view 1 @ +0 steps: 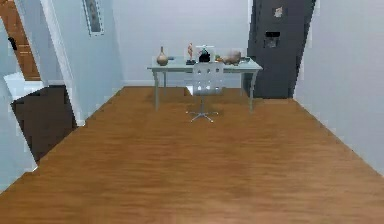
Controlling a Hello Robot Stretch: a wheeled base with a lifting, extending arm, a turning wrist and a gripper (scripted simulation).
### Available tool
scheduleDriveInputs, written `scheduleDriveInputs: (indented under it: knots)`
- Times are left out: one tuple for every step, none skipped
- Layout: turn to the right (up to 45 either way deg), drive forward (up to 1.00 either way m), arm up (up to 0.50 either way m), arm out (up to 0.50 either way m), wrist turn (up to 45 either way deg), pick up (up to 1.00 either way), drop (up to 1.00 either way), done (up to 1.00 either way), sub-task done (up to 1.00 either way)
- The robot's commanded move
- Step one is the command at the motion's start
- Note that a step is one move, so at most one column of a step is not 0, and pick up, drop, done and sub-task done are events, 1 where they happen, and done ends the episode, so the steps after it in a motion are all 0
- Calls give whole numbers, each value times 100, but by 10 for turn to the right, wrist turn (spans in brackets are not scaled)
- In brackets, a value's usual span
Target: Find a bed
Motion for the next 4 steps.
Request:
scheduleDriveInputs:
  knots:
    - [0,5,0,0,0,0,0,0,0]
    - [-240,0,0,0,0,0,0,0,0]
    - [0,100,0,0,0,0,0,0,0]
    - [0,95,0,0,0,0,0,0,0]
